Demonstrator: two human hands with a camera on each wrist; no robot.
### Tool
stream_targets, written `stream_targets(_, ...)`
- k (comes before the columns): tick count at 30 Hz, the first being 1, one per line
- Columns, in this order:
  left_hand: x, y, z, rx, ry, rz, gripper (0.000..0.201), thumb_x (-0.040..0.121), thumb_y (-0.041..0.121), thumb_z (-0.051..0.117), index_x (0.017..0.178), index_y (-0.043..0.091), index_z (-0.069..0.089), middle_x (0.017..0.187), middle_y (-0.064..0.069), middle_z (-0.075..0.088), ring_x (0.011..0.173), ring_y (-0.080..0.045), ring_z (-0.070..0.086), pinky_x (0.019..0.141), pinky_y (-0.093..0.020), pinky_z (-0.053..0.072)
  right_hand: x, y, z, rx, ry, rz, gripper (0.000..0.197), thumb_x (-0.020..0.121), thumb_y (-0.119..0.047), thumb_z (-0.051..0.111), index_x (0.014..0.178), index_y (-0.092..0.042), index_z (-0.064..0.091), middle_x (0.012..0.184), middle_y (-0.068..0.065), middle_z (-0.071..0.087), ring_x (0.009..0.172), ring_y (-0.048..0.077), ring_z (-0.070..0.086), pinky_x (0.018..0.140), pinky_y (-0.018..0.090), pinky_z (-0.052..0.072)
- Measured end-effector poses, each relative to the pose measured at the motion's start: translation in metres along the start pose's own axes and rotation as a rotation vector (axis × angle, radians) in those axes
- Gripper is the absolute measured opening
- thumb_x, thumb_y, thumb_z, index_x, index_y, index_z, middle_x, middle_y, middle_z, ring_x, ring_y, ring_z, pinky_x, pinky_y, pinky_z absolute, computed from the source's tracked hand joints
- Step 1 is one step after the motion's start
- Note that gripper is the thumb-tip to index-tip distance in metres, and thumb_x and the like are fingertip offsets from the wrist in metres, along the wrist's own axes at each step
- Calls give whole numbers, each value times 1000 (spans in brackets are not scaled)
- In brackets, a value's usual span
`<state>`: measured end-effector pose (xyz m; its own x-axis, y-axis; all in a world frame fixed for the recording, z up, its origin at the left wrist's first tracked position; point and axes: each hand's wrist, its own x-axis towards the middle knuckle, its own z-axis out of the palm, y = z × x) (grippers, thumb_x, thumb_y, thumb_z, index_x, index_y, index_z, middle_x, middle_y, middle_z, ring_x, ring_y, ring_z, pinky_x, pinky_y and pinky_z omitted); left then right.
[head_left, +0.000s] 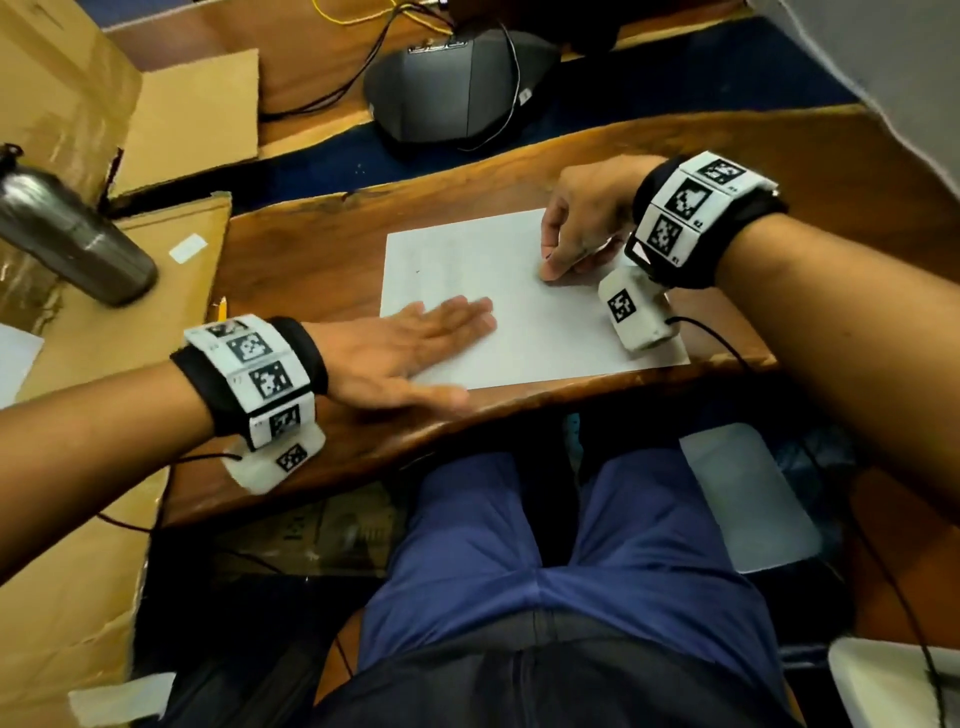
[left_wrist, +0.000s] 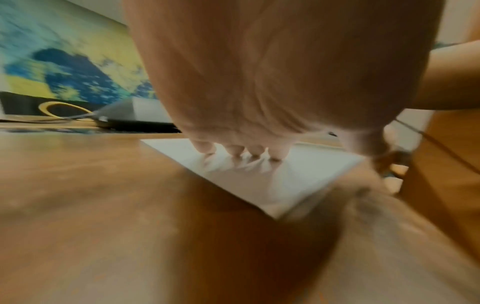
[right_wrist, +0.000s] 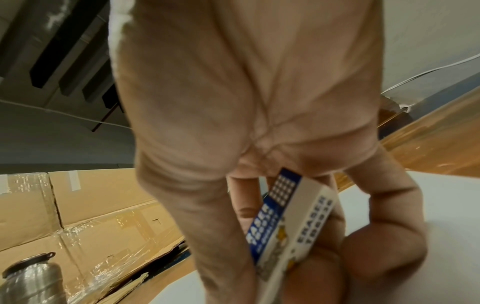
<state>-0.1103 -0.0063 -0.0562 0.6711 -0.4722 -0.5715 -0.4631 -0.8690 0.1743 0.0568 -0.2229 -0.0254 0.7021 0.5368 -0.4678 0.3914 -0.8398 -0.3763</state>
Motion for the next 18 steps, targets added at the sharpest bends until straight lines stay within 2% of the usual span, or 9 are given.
stream_targets(3, 3, -31, -21, -59, -39, -260, 109, 71, 91, 17, 151, 31, -26, 158, 9, -34, 147, -7, -24, 123, -42, -6, 1, 1, 1, -4, 20, -5, 21, 76, -31, 86, 87, -15, 79, 78, 2, 77, 63, 14, 64, 84, 38, 61)
stream_targets(6, 6, -43, -30, -78, -58, -360, 120, 73, 90, 37, 151, 26, -27, 158, 7, -34, 149, -10, -18, 122, -34, -7, 1, 1, 3, -31, 19, -19, 21, 76, -31, 85, 86, -15, 78, 85, 5, 78, 68, 16, 66, 85, 40, 61)
stream_targets(8, 9, -42, -32, -96, -62, -384, 123, 73, 82, 48, 151, 25, -28, 158, 6, -34, 149, -10, -18, 122, -33, -6, 1, -4, 4, -54, 35, -73, 17, 77, -27, 85, 84, -15, 77, 83, 6, 77, 67, 15, 67, 73, 34, 62)
stream_targets(10, 10, -38, -34, -99, -80, -409, 128, 71, 80, 54, 150, 24, -30, 157, 6, -36, 148, -10, -19, 122, -35, -5, 0, -13, 9, -62, 96, -168, 13, 78, -25, 84, 82, -16, 75, 74, 2, 74, 59, 11, 64, 55, 24, 52)
stream_targets(11, 10, -38, -34, -102, -87, -419, 131, 70, 81, 56, 150, 24, -31, 157, 6, -37, 148, -10, -20, 122, -35, -6, -1, -21, 13, -54, 123, -219, 13, 79, -25, 84, 82, -16, 75, 71, 1, 73, 56, 11, 64, 51, 21, 48)
stream_targets(15, 13, -38, -35, -111, -99, -426, 136, 63, 84, 58, 148, 28, -33, 155, 7, -39, 148, -12, -23, 122, -38, -6, 4, -51, 29, -66, 157, -365, 15, 76, -21, 85, 77, -15, 71, 66, 0, 70, 53, 14, 65, 47, 22, 47)
stream_targets(18, 14, -38, -37, -122, -112, -416, 136, 59, 86, 59, 147, 37, -32, 156, 6, -39, 148, -16, -24, 122, -46, -6, 16, -60, 29, -140, 278, -381, 17, 72, -21, 88, 74, -15, 73, 68, -4, 67, 59, 13, 62, 49, 22, 45)
